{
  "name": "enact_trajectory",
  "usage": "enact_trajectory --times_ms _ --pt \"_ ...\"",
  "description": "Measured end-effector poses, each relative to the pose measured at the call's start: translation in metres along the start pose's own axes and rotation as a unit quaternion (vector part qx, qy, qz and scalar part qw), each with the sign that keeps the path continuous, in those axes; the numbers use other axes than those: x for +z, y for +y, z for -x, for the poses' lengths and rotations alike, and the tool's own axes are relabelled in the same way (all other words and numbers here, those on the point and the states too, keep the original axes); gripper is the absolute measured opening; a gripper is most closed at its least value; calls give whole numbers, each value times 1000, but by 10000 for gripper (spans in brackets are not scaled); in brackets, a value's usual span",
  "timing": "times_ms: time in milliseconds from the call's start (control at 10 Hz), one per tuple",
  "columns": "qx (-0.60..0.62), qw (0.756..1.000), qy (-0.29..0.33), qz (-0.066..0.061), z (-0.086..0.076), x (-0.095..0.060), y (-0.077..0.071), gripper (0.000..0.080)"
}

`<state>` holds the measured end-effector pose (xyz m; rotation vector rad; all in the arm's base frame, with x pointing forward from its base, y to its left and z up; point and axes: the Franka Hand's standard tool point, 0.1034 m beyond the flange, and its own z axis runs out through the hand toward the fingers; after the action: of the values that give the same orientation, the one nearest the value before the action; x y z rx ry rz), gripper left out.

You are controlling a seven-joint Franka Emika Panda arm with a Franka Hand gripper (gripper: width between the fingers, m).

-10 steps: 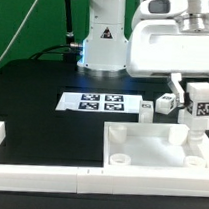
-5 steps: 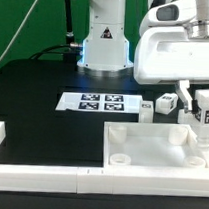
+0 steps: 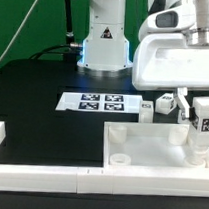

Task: Assemble one leg

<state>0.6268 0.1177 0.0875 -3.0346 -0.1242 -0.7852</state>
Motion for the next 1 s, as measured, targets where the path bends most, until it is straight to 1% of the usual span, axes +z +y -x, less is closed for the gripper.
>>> enact_trajectory --times_ms 400,500,800,1000 --pt "4 1000 -3 3 -1 3 7 284" --pt "3 1000 2 4 -1 4 8 284" --pt "0 1000 -5 5 7 11 6 284" --pt "-3 1000 15 7 5 14 6 284"
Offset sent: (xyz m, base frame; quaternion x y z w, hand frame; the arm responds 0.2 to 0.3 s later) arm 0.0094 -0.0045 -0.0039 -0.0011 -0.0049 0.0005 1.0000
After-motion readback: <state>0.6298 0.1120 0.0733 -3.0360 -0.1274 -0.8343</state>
